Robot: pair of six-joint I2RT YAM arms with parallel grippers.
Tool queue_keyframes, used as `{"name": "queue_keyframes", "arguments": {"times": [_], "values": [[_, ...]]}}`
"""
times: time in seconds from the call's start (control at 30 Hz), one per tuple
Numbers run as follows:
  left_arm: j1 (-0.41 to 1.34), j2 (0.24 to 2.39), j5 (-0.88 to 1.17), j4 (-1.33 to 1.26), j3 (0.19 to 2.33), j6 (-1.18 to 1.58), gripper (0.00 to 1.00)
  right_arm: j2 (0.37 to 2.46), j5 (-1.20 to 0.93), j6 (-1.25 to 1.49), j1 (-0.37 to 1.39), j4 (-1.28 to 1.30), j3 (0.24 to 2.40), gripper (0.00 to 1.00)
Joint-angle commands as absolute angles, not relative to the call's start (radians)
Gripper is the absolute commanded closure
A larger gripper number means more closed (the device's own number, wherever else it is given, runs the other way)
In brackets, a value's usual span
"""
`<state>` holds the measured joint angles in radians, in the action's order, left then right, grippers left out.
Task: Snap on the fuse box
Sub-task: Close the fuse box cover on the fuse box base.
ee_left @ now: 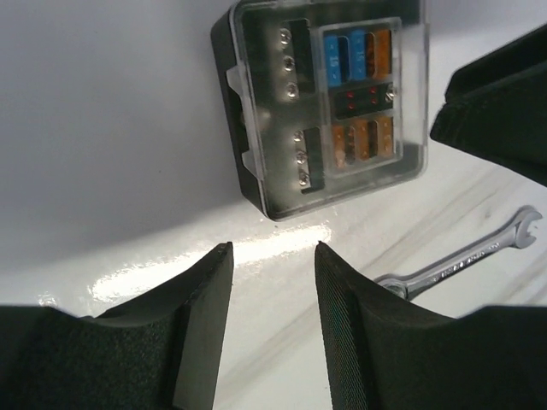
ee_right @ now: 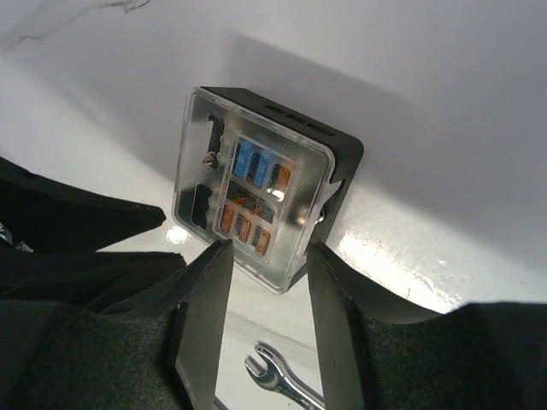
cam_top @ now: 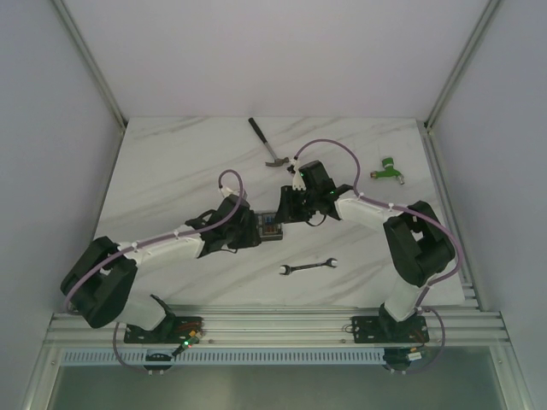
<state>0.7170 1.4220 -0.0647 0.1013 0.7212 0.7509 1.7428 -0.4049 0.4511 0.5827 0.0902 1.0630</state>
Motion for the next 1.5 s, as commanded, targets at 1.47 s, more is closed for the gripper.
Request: {"name": "queue_keyframes", "arguments": {"times": [1.47], "values": [[0.638,1.451,0.048,0.078,0.647,0.834,0.55,1.891,-0.260,0.369,0.670,0.346,1.116,0.71]]}}
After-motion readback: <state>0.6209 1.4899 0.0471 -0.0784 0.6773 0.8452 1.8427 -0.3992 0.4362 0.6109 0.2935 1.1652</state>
